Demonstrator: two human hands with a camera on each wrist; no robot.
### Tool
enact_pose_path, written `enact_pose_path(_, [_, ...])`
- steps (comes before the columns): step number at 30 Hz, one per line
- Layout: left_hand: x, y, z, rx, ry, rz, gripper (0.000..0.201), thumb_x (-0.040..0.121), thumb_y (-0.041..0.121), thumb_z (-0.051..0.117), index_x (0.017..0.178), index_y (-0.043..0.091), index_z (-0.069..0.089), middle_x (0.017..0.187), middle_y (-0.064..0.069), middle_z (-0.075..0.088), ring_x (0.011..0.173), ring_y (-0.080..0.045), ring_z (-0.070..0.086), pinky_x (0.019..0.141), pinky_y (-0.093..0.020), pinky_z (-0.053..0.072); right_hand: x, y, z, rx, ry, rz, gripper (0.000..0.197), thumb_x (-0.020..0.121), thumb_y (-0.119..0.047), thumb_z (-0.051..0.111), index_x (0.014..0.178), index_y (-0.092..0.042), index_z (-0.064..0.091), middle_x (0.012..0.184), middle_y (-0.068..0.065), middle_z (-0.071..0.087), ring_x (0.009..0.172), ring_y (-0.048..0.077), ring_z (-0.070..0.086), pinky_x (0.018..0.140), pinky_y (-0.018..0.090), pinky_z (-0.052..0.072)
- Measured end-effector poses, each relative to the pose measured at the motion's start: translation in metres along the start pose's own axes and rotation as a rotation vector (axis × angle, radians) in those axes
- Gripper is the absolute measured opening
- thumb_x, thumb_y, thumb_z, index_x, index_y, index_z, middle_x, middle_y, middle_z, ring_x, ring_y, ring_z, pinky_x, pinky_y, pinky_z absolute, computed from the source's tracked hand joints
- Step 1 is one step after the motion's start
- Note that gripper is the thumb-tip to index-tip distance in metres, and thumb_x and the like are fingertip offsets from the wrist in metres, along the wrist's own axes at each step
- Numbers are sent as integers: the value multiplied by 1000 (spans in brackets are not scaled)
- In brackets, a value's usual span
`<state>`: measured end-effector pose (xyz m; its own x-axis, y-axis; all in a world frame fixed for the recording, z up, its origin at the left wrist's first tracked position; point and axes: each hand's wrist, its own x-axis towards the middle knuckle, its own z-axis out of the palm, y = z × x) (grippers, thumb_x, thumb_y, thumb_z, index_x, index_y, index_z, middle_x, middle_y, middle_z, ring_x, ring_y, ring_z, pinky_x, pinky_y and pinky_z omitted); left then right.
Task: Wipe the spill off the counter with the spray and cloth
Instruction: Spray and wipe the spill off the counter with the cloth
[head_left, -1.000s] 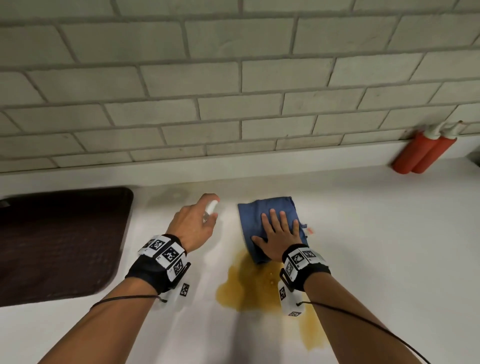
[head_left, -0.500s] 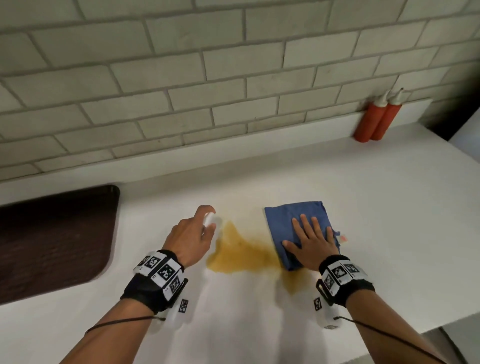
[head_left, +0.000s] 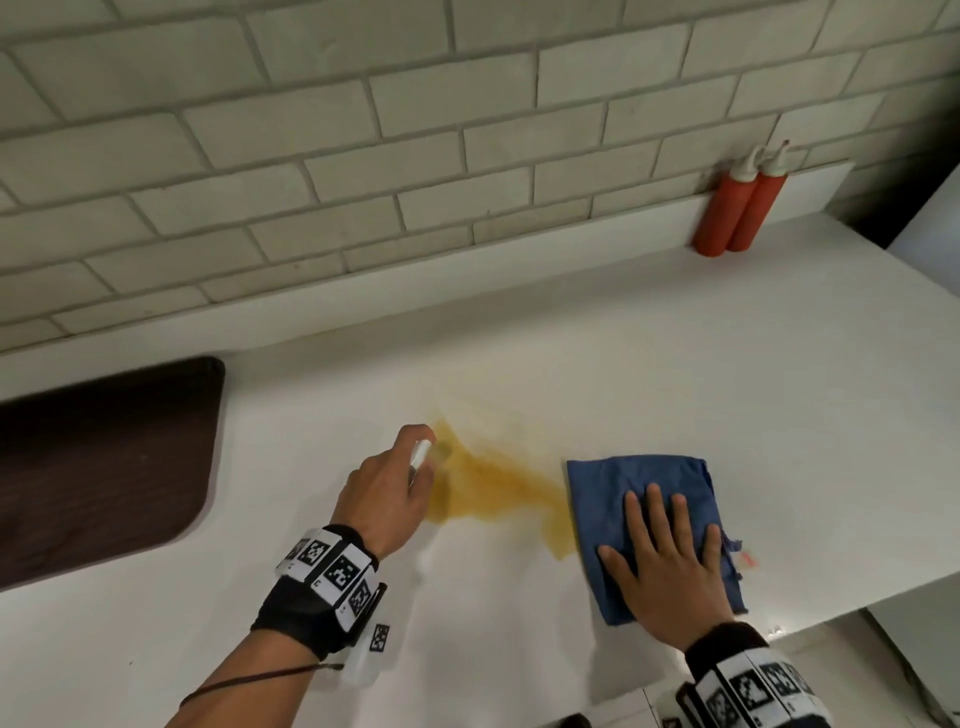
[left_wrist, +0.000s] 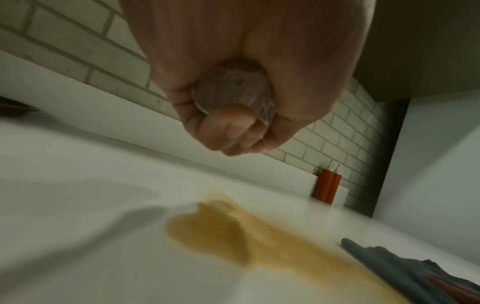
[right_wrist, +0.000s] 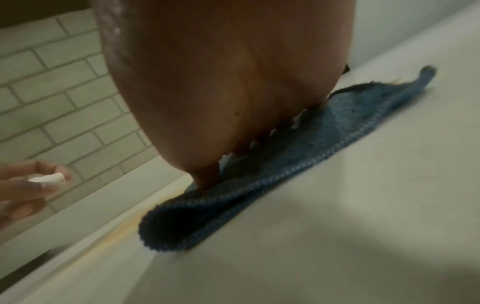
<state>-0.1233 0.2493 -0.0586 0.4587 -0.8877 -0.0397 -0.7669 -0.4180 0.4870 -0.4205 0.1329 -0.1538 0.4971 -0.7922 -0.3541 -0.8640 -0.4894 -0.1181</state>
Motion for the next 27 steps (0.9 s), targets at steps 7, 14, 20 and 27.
enact_pose_path(7, [17,-2,-1,-1,-153,21,24,99,36,42,123,42,39,73,4,64,67,-22,62,69,-39,54,68,-37,-41,-3,-53,-42,77,95,-66,10,155,-23,-12,162,4,-21,148,30,-19,116,61,-6])
enact_pose_path(14, [38,30,13,54,-236,143,25,97,34,43,122,37,38,88,1,59,80,-32,59,73,-39,50,151,-75,-72,-56,-142,-135,76,96,-65,20,155,-29,-10,162,1,-21,148,28,-17,117,60,-5])
enact_pose_path(20, [67,33,15,54,-174,163,29,100,34,41,128,35,35,101,-3,65,88,-34,61,77,-40,49,176,-77,-92,-106,-194,-130,77,95,-68,22,154,-31,-12,161,-3,-22,149,26,-16,118,57,-3])
enact_pose_path(27, [146,3,-11,128,-66,144,31,99,31,41,129,32,36,106,-8,68,92,-37,63,79,-40,50,200,-93,-93,-66,-194,-43,77,95,-67,22,154,-31,-14,161,-2,-24,148,28,-18,118,58,-3])
